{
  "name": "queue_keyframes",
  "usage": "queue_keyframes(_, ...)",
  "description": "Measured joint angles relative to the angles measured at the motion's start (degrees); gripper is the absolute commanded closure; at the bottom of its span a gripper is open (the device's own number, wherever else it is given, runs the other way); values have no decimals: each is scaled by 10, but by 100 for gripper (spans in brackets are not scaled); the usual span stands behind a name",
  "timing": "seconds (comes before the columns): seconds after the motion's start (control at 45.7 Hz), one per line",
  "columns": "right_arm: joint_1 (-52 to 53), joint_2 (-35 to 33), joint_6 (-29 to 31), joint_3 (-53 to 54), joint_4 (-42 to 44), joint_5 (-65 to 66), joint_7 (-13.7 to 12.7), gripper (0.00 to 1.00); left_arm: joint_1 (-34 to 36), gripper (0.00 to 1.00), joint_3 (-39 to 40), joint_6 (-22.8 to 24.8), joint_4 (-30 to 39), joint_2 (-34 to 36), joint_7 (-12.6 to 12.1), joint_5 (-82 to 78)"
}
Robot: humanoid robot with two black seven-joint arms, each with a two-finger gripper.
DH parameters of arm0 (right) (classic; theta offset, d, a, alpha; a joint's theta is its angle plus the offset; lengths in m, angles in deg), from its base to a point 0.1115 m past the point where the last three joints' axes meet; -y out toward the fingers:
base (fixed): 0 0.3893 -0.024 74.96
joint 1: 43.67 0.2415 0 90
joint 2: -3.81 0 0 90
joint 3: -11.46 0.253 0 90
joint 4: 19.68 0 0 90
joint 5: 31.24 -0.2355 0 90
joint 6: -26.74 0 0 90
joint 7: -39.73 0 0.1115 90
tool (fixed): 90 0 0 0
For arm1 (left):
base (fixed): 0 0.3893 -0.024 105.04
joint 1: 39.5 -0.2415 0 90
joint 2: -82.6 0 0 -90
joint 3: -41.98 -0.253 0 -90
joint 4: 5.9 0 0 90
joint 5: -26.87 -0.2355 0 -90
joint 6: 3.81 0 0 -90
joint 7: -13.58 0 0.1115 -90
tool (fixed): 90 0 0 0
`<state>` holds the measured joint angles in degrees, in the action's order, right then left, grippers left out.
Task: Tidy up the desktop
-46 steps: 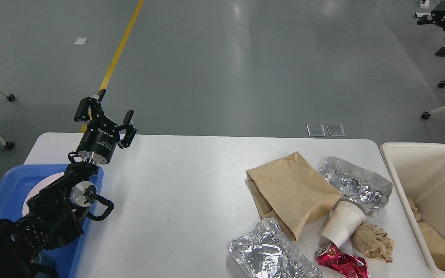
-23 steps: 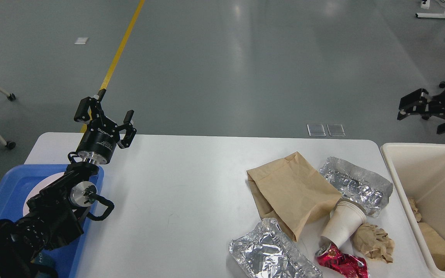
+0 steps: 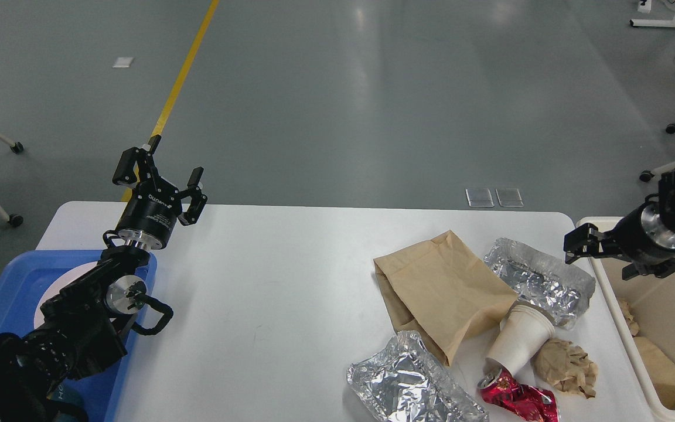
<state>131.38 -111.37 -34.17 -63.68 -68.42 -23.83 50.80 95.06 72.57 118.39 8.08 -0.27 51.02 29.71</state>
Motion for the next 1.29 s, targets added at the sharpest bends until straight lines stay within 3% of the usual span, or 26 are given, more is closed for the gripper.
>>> queue_keyframes(0.438, -136, -5, -122, 68, 45, -32, 0, 0, 0, 3, 0, 0, 0, 0, 0, 0)
queue_keyframes(0.613, -151, -3, -147, 75, 45, -66, 0, 7, 0, 3, 0, 0, 0, 0, 0, 0)
queue_keyframes(0.678, -151, -3, -148, 74, 45, -68, 0, 15, 0, 4, 0, 0, 0, 0, 0, 0)
queue_keyframes(0.788, -151, -3, -149, 73, 44, -69, 0, 43, 0, 3, 0, 0, 0, 0, 0, 0)
queue_keyframes(0.919, -152, -4, -147, 73, 44, -70, 0, 68, 0, 3, 0, 0, 0, 0, 0, 0)
queue_keyframes(1.028, -153, -3, -144, 75, 42, -70, 1, 80, 0, 3, 0, 0, 0, 0, 0, 0)
queue_keyframes(1.16, -155, -2, -143, 75, 42, -70, 1, 84, 0, 4, 0, 0, 0, 0, 0, 0)
queue_keyframes(1.291, -161, 0, -143, 75, 43, -70, 1, 97, 0, 4, 0, 0, 0, 0, 0, 0)
